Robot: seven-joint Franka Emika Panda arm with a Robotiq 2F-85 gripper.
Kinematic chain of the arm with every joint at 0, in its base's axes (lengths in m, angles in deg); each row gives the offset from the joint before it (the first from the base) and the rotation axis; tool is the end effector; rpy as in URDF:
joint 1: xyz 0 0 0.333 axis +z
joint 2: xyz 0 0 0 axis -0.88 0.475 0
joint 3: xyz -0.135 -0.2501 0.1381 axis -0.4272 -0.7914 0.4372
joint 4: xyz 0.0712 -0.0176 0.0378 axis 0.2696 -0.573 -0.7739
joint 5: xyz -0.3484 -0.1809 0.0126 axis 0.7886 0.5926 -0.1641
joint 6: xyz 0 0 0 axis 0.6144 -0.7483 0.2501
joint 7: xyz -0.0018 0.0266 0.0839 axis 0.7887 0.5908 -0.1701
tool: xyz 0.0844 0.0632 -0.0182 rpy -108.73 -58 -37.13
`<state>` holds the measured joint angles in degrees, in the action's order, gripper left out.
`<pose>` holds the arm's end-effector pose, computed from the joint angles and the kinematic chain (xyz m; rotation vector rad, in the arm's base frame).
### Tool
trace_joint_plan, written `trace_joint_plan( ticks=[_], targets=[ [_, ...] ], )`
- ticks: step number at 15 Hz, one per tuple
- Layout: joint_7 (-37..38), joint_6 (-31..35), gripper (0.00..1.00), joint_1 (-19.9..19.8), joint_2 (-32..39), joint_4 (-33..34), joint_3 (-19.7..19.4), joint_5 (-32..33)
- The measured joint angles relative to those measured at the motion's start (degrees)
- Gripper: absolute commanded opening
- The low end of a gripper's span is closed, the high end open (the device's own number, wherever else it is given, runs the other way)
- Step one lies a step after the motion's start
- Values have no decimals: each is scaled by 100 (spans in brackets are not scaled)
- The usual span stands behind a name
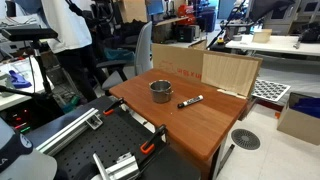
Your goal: Place the black marker inside the pot
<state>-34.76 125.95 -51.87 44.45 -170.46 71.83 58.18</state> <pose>0.4010 0.1703 0.4184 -3.0770 -0.1743 -0.0613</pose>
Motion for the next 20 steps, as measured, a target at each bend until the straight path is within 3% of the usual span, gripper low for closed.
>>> trace_joint_plan(
  ticks=[15, 20],
  targets=[
    [-22, 0, 100, -2, 0, -1, -29, 0],
    [-492, 51, 100, -55, -72, 14, -518, -272]
  ],
)
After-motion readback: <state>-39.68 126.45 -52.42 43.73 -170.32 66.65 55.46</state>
